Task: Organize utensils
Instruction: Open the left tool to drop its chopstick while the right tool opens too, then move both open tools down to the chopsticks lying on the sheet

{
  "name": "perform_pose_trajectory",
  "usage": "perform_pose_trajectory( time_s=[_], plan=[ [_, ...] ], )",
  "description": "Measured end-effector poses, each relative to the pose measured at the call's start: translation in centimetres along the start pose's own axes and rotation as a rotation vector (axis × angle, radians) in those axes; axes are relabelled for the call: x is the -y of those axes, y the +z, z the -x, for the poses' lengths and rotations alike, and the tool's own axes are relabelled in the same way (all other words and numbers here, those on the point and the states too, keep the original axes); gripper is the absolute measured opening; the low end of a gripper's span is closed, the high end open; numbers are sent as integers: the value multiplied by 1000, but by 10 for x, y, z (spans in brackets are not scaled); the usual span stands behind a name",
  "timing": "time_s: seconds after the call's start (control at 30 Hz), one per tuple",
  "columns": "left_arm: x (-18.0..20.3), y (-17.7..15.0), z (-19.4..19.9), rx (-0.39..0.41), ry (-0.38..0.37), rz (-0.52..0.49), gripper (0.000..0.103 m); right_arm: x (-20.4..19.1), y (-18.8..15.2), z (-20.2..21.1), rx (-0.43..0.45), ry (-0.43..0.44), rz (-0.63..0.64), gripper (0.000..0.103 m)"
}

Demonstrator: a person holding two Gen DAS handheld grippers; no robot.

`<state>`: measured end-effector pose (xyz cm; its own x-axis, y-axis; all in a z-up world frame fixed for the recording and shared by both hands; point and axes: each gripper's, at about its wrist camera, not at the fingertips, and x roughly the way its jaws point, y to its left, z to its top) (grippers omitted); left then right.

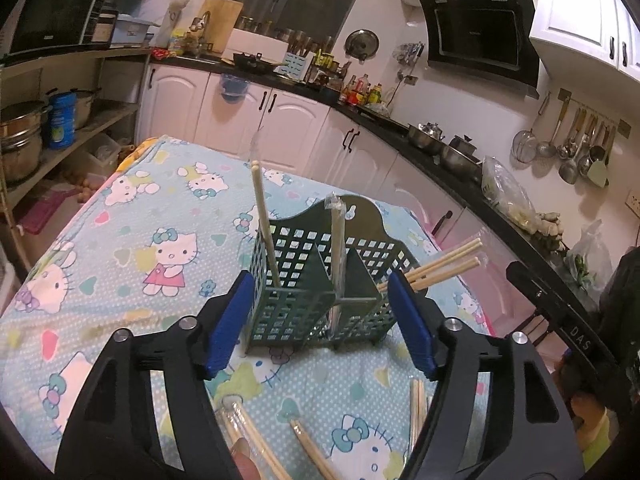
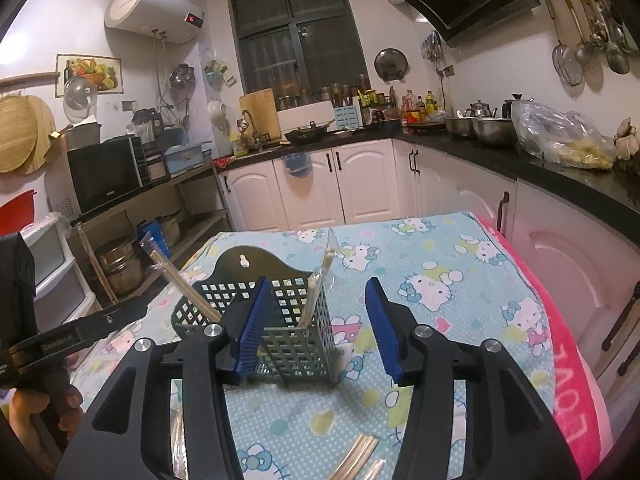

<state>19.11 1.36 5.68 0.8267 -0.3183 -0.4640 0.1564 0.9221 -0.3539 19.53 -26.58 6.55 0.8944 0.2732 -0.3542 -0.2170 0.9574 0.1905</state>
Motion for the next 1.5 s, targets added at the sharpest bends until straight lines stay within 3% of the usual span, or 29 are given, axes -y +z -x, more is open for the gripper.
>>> perform_pose_trajectory(
  time_s=[0.37,1.1,1.5],
  plan=[
    [-8,-13,16,-3,2,28,84,-6,-11,18,-28,22,15,50],
    [-24,-47,28,-64,58,40,85,-6,-54,24,-156,34,29,50],
    [-14,-74,15,-153,46,12,85,14,-80,18,-260,-7,-6,50]
  ],
)
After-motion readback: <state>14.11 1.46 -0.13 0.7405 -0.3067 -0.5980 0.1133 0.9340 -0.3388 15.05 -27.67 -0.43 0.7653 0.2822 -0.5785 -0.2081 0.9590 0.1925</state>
